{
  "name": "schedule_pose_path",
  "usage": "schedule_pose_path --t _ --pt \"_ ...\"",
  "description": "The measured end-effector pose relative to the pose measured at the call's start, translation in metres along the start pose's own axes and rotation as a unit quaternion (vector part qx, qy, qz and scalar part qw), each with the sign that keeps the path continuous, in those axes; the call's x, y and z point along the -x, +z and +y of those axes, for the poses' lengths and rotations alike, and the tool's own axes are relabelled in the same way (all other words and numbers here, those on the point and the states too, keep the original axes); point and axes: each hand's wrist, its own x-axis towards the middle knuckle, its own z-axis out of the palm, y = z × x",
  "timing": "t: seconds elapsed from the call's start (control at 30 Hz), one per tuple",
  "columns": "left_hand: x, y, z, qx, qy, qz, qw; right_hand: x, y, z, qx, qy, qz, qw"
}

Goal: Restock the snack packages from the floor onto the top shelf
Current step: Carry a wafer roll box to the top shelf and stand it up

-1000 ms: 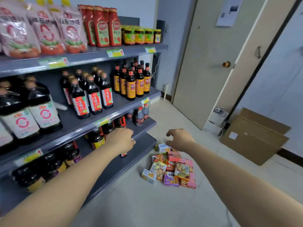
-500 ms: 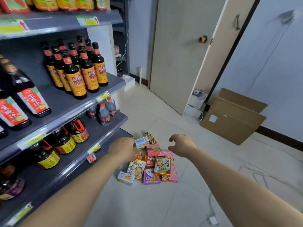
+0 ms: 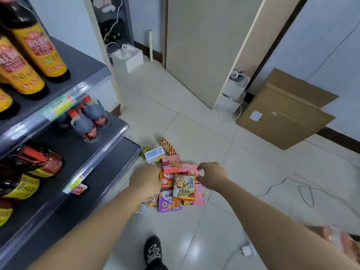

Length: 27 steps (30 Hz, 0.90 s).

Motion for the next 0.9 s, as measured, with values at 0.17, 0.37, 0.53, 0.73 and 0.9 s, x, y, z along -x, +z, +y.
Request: schedule_pose_path --t 0.17,0.37,0.53,0.73,0.9 --pt "-0.075 0.023 -0.001 0.012 -0.006 -0.056 0.998 -0.079 0.009 0.018 0.007 0.0 -0.042 0.999" --pt "-0.161 0.064 -0.007 0.049 -0.052 -0.083 0.994 -0.179 0.035 0.043 0.004 0.004 -0.098 0.995" --pt "-0.24 0.116 -0.015 0.074 -0.088 -0.093 0.989 -0.264 0.076 0.06 -0.017 0.019 -0.132 0.991" --pt "-0.33 0.226 -0.047 0.105 -0.128 -0.131 0.977 -0.37 0.159 0.073 -0.02 0.023 -0.147 0.989" --pt "-0.4 0.329 -0.081 0.169 -0.167 -0.134 0.962 -0.456 0.252 0.084 -0.071 0.039 -0.162 0.983"
